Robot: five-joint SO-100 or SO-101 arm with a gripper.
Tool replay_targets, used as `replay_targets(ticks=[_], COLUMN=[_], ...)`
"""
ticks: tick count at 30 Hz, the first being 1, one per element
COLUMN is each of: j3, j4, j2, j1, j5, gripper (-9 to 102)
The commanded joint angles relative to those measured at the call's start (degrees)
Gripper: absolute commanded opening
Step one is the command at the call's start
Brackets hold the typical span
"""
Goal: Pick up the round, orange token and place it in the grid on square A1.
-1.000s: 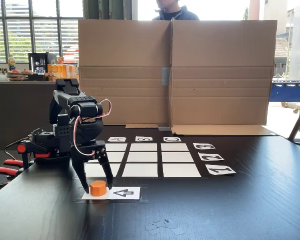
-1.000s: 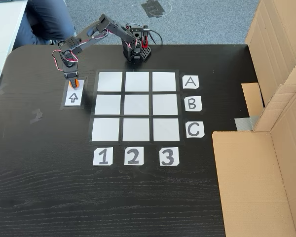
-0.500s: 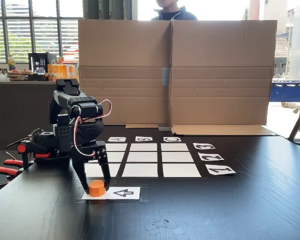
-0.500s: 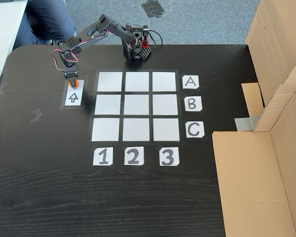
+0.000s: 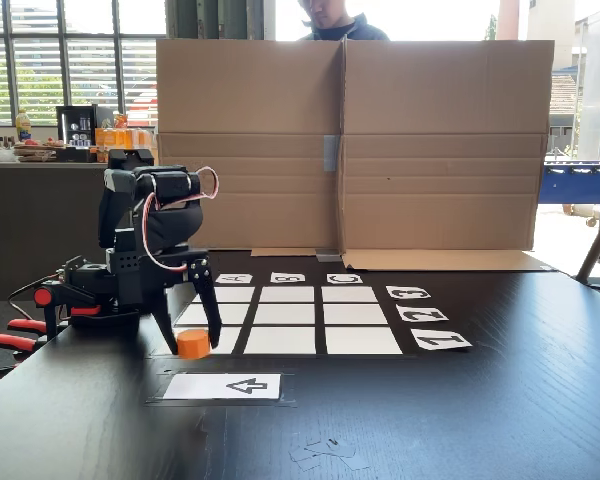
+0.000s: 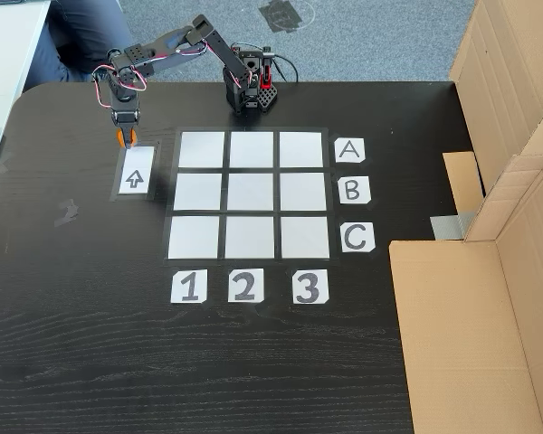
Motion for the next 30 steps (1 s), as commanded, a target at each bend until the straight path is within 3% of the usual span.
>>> replay_targets(ticks=[1, 17, 30], j3=[2.2, 34.5, 57.7], j4=[0.4, 0.4, -1.4], j2=[7.2, 40.5, 58.4], j1=[-0.4, -8.4, -13.4], j5=[0.4, 0.7, 0.9], gripper=[11, 11, 11])
